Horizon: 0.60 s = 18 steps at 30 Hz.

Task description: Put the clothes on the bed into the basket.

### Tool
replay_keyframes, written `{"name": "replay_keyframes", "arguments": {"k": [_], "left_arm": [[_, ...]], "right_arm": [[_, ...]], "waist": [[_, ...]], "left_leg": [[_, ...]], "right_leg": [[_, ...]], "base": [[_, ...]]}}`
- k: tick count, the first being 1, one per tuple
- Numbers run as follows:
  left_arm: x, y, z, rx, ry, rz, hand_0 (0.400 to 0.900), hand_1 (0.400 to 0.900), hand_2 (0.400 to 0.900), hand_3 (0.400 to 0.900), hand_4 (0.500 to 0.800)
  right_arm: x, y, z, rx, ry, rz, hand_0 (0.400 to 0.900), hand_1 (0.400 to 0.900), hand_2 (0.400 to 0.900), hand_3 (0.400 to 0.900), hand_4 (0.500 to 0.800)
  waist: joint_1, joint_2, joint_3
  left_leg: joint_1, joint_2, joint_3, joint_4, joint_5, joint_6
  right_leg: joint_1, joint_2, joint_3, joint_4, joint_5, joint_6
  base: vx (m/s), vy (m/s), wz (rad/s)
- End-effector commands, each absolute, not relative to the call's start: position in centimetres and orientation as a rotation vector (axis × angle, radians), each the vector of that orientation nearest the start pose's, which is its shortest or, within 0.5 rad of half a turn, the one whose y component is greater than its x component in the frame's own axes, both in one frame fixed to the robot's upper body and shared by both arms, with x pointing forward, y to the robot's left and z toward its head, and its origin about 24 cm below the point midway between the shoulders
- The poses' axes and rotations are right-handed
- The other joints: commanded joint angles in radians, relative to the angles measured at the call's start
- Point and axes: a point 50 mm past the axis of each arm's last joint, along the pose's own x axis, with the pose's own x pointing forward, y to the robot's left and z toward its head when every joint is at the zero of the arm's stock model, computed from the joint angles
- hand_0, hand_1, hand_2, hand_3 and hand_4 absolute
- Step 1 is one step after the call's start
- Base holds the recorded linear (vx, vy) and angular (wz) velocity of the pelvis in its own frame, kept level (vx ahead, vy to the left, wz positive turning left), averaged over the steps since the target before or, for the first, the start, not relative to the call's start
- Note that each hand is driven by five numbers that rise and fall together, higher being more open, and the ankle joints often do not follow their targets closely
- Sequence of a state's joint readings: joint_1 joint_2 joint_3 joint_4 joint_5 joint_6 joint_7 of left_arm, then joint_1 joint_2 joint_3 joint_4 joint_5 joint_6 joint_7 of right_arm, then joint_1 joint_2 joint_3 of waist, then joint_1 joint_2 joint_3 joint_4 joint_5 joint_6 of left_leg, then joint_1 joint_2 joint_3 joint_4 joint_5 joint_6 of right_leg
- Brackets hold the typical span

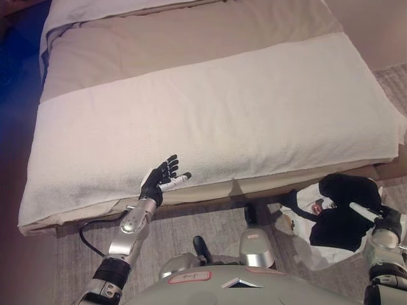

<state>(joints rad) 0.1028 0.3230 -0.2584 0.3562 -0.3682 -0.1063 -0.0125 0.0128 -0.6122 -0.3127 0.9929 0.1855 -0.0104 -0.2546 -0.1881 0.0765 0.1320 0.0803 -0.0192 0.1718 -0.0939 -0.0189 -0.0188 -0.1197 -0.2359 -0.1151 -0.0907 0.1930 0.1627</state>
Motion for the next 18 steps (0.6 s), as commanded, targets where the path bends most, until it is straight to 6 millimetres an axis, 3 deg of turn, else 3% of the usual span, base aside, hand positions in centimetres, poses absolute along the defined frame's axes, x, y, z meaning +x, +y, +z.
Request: {"name": "replay_keyframes", "arguments": {"k": [1,4,5,6,12,18], "left_arm": [[23.8,18.3,-1.4,-0.006,0.195,-0.137,0.900,0.900,0.900,0.900,0.800],[24.0,18.0,-1.3,-0.008,0.191,-0.152,0.900,0.900,0.900,0.900,0.800],[24.1,17.9,-1.2,-0.010,0.190,-0.160,0.900,0.900,0.900,0.900,0.800],[24.1,17.8,-1.2,-0.013,0.191,-0.166,0.900,0.900,0.900,0.900,0.800],[24.4,17.5,-0.9,-0.020,0.178,-0.172,0.900,0.900,0.900,0.900,0.800],[24.7,17.4,-0.8,-0.039,0.164,-0.140,0.900,0.900,0.900,0.900,0.800]], "right_arm": [[14.3,-44.1,-0.9,-0.355,0.636,-1.007,0.400,0.400,0.400,0.400,0.500],[13.7,-44.6,-1.2,-0.329,0.697,-1.022,0.400,0.400,0.400,0.400,0.500],[13.4,-44.8,-1.3,-0.319,0.720,-1.035,0.592,0.592,0.592,0.592,0.615],[13.3,-44.9,-1.3,-0.312,0.730,-1.038,0.900,0.900,0.900,0.900,0.800],[13.1,-45.1,-1.3,-0.305,0.764,-1.039,0.900,0.900,0.900,0.900,0.800],[12.4,-43.9,-3.0,-0.279,0.799,-1.038,0.900,0.900,0.900,0.900,0.800]], "waist": [[0.024,-0.061,0.008],[0.034,-0.062,0.002],[0.038,-0.062,-0.002],[0.040,-0.061,-0.003],[0.047,-0.061,-0.003],[0.046,-0.059,-0.009]], "left_leg": [[0.028,-0.009,0.000,0.008,-0.104,0.027],[0.027,0.000,-0.004,0.008,-0.099,0.020],[0.027,0.004,-0.004,0.007,-0.097,0.017],[0.026,0.007,-0.005,0.007,-0.094,0.014],[0.003,0.014,-0.014,0.007,-0.078,0.007],[-0.006,0.013,-0.017,0.007,-0.074,0.006]], "right_leg": [[-0.084,-0.101,-0.038,0.045,0.125,0.088],[-0.073,-0.094,-0.052,0.038,0.114,0.084],[-0.068,-0.091,-0.058,0.034,0.110,0.083],[-0.064,-0.090,-0.064,0.031,0.108,0.082],[-0.067,-0.087,-0.082,0.023,0.103,0.076],[-0.067,-0.087,-0.085,0.020,0.104,0.073]], "base": [[0.02,-0.067,0.08],[0.02,-0.068,0.07],[0.01,-0.066,0.07],[0.00,-0.058,0.07],[-0.02,-0.037,0.07],[0.00,0.000,0.00]]}}
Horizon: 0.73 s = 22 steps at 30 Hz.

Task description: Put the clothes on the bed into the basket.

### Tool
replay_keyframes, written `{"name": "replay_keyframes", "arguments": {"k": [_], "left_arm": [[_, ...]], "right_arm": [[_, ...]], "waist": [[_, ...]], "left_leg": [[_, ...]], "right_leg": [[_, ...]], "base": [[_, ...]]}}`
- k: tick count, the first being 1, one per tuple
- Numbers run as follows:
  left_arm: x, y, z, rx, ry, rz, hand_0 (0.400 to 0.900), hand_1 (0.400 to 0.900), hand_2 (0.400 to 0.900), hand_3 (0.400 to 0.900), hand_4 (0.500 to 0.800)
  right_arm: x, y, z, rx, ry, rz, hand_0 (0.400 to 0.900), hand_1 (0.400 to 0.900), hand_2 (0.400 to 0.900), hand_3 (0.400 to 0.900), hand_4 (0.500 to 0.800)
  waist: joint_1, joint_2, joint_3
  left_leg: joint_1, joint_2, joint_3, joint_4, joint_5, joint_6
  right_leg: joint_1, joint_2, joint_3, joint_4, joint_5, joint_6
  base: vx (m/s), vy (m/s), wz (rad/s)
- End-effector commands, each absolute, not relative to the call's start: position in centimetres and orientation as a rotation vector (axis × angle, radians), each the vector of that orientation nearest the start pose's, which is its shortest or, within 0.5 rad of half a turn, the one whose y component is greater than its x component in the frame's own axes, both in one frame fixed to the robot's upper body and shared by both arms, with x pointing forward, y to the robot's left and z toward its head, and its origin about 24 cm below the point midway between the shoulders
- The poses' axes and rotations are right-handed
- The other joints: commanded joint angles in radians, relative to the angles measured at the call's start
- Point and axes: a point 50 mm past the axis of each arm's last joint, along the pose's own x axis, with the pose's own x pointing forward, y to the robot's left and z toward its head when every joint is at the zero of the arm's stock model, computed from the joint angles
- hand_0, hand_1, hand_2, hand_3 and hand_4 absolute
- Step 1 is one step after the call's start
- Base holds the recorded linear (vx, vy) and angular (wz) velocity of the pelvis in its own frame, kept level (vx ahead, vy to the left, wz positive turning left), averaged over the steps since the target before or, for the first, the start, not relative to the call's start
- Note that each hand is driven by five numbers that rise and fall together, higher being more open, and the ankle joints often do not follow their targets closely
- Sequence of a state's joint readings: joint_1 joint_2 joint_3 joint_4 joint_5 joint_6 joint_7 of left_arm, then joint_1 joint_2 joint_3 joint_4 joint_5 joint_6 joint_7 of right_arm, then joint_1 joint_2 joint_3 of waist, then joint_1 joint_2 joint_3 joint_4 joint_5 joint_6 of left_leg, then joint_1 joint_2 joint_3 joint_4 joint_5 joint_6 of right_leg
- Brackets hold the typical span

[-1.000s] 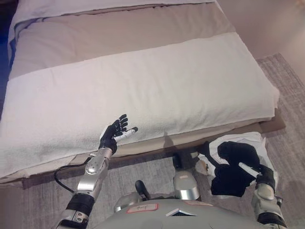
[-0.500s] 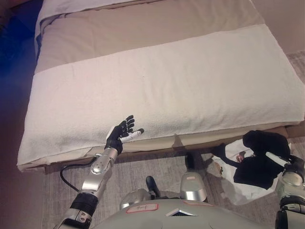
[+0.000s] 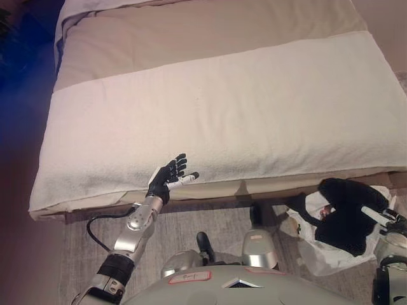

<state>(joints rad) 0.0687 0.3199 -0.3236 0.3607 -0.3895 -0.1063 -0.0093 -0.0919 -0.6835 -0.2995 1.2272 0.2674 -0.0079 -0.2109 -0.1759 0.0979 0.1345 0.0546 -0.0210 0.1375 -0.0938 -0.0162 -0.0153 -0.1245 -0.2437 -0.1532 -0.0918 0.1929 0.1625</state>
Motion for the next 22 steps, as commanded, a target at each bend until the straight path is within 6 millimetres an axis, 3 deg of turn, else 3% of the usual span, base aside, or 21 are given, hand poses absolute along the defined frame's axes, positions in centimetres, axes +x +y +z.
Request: {"name": "replay_keyframes", "arguments": {"k": [1,12,18,22], "left_arm": [[24.7,17.5,-0.7,-0.039,0.162,-0.136,0.900,0.900,0.900,0.900,0.800],[24.9,17.8,-0.5,-0.044,0.154,-0.107,0.900,0.900,0.900,0.900,0.800],[24.8,18.2,-0.5,-0.046,0.151,-0.090,0.900,0.900,0.900,0.900,0.800],[24.8,18.7,-0.5,-0.037,0.150,-0.062,0.900,0.900,0.900,0.900,0.800]], "right_arm": [[12.4,-43.9,-3.1,-0.277,0.800,-1.042,0.900,0.900,0.900,0.900,0.800],[13.3,-43.2,-3.3,-0.266,0.779,-1.021,0.900,0.900,0.900,0.900,0.800],[16.5,-42.5,-1.9,-0.303,0.660,-0.955,0.900,0.900,0.900,0.900,0.800],[20.0,-40.4,-0.8,-0.322,0.527,-0.860,0.900,0.900,0.900,0.900,0.800]], "waist": [[0.034,-0.080,-0.012],[0.033,-0.092,-0.014],[0.038,-0.104,-0.019],[0.043,-0.114,-0.022]], "left_leg": [[0.020,0.015,0.017,0.007,-0.076,0.002],[0.023,0.011,0.013,0.007,-0.079,0.006],[0.028,0.012,0.011,0.007,-0.080,0.008],[0.032,0.016,0.007,0.007,-0.080,0.009]], "right_leg": [[-0.061,-0.080,-0.049,0.021,0.105,0.074],[-0.053,-0.086,-0.051,0.025,0.109,0.074],[-0.049,-0.087,-0.053,0.028,0.108,0.072],[-0.044,-0.085,-0.057,0.030,0.107,0.071]], "base": [[0.00,0.000,0.00],[0.00,0.000,0.00],[0.00,0.000,0.00],[0.00,0.000,0.01]]}}
